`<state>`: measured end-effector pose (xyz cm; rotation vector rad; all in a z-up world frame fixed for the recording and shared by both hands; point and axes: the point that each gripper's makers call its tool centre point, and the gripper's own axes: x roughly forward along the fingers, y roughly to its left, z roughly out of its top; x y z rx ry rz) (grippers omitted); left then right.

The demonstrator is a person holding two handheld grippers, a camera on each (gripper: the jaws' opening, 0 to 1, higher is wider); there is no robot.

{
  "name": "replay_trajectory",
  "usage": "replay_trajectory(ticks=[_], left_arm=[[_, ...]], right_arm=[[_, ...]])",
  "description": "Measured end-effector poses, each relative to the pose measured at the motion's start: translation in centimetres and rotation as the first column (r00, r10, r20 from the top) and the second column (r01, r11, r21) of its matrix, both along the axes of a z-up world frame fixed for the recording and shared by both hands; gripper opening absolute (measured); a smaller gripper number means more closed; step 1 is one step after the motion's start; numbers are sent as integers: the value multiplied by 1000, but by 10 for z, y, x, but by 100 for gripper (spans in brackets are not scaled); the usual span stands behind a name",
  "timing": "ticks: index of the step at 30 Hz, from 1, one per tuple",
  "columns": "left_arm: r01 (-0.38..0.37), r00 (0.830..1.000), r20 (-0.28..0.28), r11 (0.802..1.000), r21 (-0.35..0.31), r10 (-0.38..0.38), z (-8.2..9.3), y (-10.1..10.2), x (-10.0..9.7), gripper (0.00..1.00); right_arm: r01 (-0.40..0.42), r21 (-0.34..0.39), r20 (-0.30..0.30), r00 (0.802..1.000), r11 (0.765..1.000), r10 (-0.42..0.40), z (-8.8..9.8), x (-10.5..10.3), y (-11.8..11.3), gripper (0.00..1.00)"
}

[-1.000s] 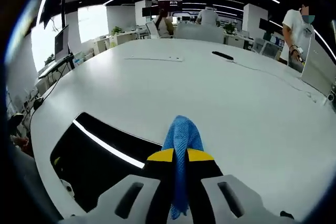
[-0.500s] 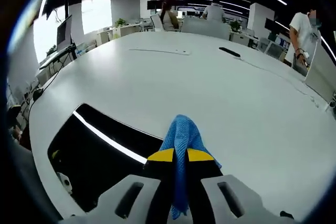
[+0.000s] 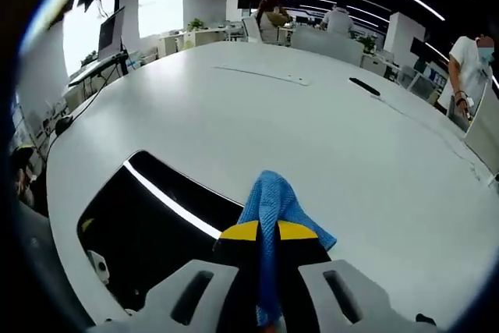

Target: Wipe the mirror surface with the cleaning cloth until all visible marks leave the cleaned area.

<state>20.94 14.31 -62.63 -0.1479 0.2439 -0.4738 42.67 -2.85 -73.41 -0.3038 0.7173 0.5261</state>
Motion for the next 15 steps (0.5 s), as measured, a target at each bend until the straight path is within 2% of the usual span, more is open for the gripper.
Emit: replay_trajectory(ticks=[15], left_arm=[[-1,1000,6,1000,-5,1,1,0,0,97]], right_arm=[[-34,78,-20,999,996,36,0,-9,57,1]])
